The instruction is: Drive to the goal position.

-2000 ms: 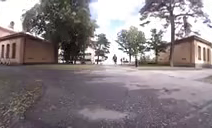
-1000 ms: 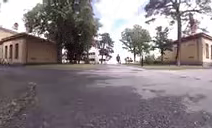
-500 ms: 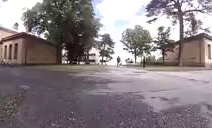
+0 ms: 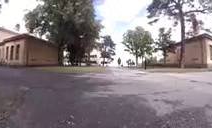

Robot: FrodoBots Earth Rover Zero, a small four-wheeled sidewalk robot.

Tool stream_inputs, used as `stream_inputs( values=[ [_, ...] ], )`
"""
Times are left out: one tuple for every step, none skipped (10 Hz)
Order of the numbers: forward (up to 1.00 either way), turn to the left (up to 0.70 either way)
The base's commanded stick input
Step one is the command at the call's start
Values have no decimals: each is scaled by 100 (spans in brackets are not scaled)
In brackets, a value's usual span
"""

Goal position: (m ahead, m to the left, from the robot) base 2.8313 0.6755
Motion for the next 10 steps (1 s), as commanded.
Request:
stream_inputs(
  values=[
    [70, 0],
    [70, 0],
    [70, 0],
    [70, 0],
    [70, 0],
    [70, 0],
    [70, 0],
    [70, -17],
    [70, -28],
    [70, -28]
  ],
)
